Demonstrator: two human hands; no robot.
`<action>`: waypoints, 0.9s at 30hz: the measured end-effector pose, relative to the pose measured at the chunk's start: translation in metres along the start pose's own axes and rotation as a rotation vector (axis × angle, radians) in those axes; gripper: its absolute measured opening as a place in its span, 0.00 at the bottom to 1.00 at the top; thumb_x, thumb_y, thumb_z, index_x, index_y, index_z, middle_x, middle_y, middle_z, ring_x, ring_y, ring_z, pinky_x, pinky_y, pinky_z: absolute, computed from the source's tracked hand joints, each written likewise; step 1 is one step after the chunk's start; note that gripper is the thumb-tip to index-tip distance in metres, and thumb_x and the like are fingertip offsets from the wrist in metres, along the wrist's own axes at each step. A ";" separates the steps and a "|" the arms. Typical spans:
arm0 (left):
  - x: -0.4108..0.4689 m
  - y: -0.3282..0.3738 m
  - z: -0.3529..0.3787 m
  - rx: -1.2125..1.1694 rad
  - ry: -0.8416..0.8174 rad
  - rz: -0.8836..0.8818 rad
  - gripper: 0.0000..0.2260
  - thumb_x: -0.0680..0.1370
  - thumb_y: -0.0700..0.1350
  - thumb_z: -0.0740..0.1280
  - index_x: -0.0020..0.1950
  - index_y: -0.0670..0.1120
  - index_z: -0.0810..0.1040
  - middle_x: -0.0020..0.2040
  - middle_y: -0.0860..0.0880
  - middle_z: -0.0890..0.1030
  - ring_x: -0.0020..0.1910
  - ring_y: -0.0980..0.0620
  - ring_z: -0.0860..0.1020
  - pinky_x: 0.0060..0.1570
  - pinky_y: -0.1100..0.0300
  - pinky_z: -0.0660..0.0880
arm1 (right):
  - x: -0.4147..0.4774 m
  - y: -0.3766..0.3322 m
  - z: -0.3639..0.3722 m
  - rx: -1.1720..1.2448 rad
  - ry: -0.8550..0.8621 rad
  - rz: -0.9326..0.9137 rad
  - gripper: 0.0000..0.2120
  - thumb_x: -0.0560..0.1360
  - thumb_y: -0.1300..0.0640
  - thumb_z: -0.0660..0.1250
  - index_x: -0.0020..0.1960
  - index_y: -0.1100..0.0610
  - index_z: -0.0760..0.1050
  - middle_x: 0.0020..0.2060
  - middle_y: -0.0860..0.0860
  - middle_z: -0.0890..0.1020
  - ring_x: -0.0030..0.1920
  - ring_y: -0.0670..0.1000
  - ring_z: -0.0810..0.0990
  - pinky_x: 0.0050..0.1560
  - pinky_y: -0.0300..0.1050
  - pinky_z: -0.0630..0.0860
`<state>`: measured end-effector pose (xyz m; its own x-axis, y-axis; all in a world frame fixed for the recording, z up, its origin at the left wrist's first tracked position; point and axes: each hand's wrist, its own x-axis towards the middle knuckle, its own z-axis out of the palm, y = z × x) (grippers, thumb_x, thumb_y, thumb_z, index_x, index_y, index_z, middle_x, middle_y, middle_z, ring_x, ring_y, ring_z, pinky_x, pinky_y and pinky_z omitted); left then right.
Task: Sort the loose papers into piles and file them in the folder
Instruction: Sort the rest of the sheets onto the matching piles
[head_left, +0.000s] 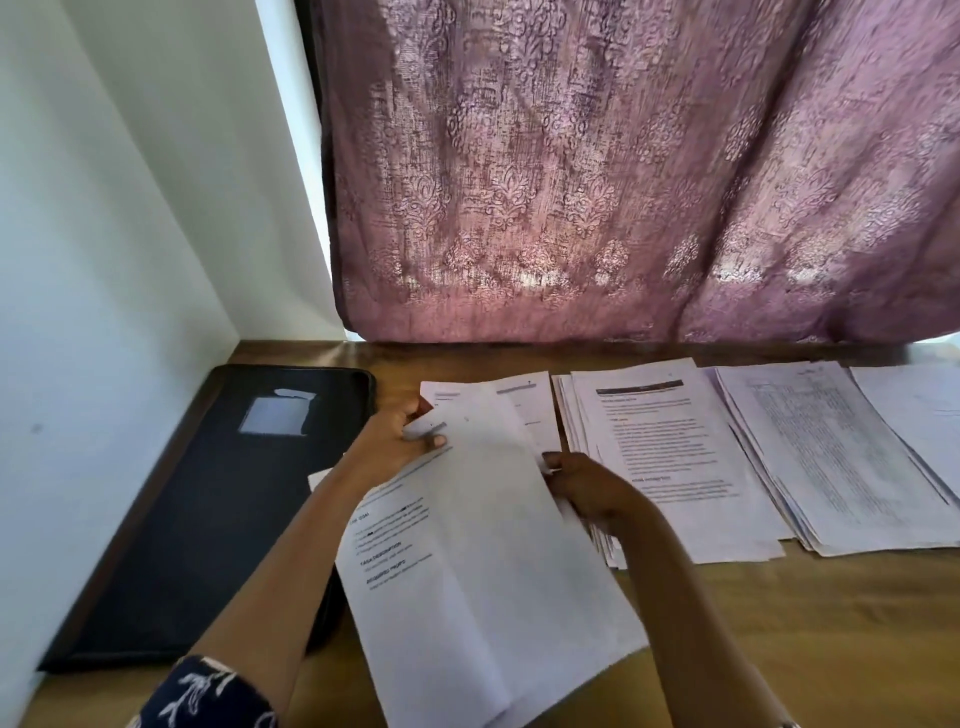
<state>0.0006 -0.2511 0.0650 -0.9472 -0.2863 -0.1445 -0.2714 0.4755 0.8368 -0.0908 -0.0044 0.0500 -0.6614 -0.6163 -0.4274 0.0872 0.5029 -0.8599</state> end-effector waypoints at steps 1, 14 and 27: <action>0.001 -0.002 0.005 0.028 0.007 -0.012 0.14 0.75 0.50 0.72 0.58 0.51 0.74 0.54 0.57 0.77 0.53 0.55 0.77 0.49 0.63 0.71 | 0.002 0.005 0.007 0.020 -0.001 0.026 0.13 0.75 0.70 0.62 0.51 0.57 0.81 0.46 0.55 0.85 0.46 0.57 0.84 0.52 0.54 0.80; 0.018 -0.031 0.041 0.056 -0.029 -0.065 0.08 0.74 0.45 0.73 0.51 0.47 0.78 0.49 0.53 0.78 0.53 0.51 0.76 0.42 0.66 0.68 | 0.005 0.039 0.045 -0.018 0.003 -0.016 0.12 0.76 0.44 0.66 0.55 0.48 0.75 0.53 0.48 0.81 0.53 0.49 0.80 0.60 0.50 0.76; 0.007 -0.048 0.046 0.088 0.081 0.008 0.07 0.75 0.48 0.72 0.41 0.53 0.75 0.37 0.56 0.79 0.37 0.58 0.77 0.37 0.64 0.69 | 0.130 0.018 -0.026 -0.955 0.208 -0.178 0.38 0.77 0.41 0.61 0.78 0.56 0.49 0.78 0.54 0.53 0.77 0.54 0.52 0.74 0.59 0.51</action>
<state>-0.0008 -0.2373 -0.0001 -0.9335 -0.3466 -0.0921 -0.2813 0.5483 0.7875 -0.1947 -0.0603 -0.0137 -0.7323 -0.6574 -0.1777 -0.6022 0.7470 -0.2816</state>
